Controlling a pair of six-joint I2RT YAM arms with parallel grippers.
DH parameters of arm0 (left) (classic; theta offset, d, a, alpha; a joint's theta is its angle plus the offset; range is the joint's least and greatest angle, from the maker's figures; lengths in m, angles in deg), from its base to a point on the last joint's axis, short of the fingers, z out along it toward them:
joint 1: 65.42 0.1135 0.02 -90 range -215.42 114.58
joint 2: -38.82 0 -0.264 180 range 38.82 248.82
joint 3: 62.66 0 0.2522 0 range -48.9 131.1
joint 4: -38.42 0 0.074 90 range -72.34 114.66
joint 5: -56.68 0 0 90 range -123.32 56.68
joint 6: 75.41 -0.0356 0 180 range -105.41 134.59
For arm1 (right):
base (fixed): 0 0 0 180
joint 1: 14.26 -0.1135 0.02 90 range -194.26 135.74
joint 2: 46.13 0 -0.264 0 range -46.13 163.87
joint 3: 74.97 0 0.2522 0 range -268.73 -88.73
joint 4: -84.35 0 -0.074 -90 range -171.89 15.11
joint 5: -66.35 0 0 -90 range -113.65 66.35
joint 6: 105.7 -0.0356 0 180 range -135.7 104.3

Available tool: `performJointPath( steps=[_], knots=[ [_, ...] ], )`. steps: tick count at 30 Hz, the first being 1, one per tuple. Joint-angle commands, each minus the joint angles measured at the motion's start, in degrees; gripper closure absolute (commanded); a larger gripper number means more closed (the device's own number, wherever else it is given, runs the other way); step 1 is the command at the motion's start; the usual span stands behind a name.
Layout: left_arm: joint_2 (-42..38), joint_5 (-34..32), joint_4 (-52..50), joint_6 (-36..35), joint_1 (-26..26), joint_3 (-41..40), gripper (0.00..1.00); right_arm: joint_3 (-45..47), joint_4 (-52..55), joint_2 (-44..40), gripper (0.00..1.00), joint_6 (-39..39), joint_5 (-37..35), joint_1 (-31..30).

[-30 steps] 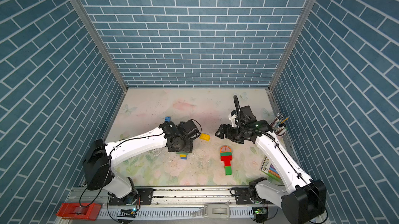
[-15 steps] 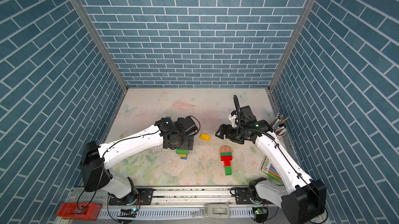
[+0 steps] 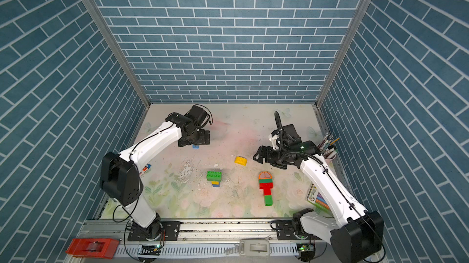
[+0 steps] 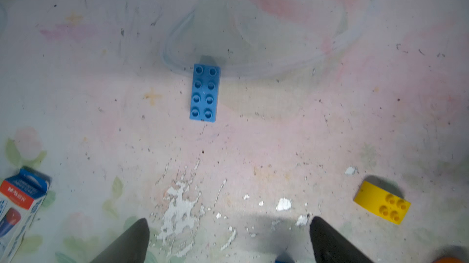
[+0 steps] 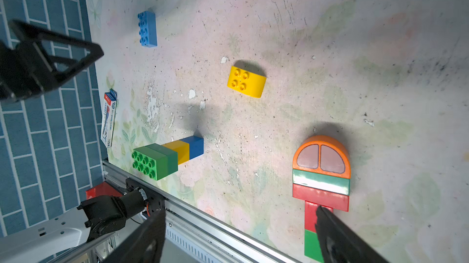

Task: Assemble an ice cream with lego
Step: Assemble the lego brick with the lego brick, then adjust the lego brick at the center of the board.

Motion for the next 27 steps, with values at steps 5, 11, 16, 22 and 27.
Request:
performJointPath(
  steps=[5,11,16,22,27],
  knots=[
    [10.8,8.1,10.5,-7.3,6.8,2.7,0.0,-2.4,1.0,-0.2,0.07,0.7,0.0,0.2],
    [15.2,10.1,14.6,-9.3,9.6,2.7,0.0,-2.9,1.9,-0.2,0.07,1.0,-0.5,0.2],
    [17.6,12.6,15.8,-11.1,9.8,3.0,0.0,-3.5,2.5,0.0,0.07,1.4,-0.6,0.2],
    [18.0,14.7,17.7,-11.1,9.1,2.0,0.0,-3.8,3.2,-0.2,0.07,1.7,-1.0,0.3],
    [19.2,15.9,17.7,-12.7,7.7,3.8,0.0,-3.8,3.2,-0.4,0.07,1.6,-1.0,0.3]
  ],
)
